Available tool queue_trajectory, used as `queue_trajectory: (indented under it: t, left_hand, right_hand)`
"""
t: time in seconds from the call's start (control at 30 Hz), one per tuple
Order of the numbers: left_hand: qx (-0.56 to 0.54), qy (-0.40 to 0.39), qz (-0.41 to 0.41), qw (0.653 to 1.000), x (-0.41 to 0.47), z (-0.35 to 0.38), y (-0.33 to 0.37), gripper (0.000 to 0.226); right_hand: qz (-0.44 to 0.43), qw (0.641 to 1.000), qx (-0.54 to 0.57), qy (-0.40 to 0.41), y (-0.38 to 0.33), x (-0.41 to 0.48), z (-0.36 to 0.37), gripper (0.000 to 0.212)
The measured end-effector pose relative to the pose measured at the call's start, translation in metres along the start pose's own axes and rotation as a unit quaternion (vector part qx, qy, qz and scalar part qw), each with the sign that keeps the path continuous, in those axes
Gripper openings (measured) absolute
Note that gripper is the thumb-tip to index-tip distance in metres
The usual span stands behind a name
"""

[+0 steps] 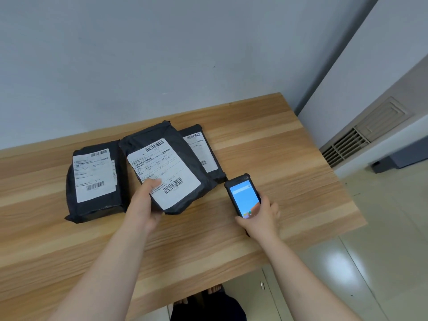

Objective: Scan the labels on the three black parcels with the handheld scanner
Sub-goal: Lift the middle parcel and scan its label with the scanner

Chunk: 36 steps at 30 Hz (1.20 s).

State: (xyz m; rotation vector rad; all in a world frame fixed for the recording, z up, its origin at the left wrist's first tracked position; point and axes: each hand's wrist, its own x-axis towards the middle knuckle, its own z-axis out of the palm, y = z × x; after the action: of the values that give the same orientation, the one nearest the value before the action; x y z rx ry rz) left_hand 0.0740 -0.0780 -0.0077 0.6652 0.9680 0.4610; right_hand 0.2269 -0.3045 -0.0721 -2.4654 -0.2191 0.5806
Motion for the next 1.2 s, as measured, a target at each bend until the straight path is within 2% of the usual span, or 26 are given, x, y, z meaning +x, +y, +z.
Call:
queue_trajectory:
  t: [0.23,0.43,0.6,0.87,1.0,1.2]
  left_hand:
    - [-0.018,0.032,0.026,0.999,-0.018,-0.020,0.033,0.030]
    - [-0.026,0.065,0.042,0.997,-0.032,-0.039,0.052,0.034]
    - [-0.032,0.085,0.063,0.994,-0.037,-0.057,0.064,0.039]
    - [-0.058,0.114,0.096,0.987,-0.037,-0.075,0.077,0.046]
    - [-0.070,0.121,0.109,0.984,-0.038,-0.079,0.081,0.051]
    - [-0.057,0.127,0.119,0.983,-0.043,-0.079,0.086,0.060]
  right_hand:
    - [-0.083,0.996,0.029,-0.034,-0.034,-0.012,-0.007,0.097]
    - [-0.135,0.988,0.006,-0.068,-0.066,-0.021,0.000,0.098]
    - [-0.192,0.975,0.030,-0.107,-0.092,-0.039,-0.003,0.094]
    - [-0.233,0.948,-0.020,-0.218,-0.123,-0.081,-0.031,0.099]
    - [-0.241,0.931,-0.060,-0.267,-0.130,-0.104,-0.046,0.093]
    - [-0.246,0.927,-0.093,-0.269,-0.138,-0.121,-0.057,0.098]
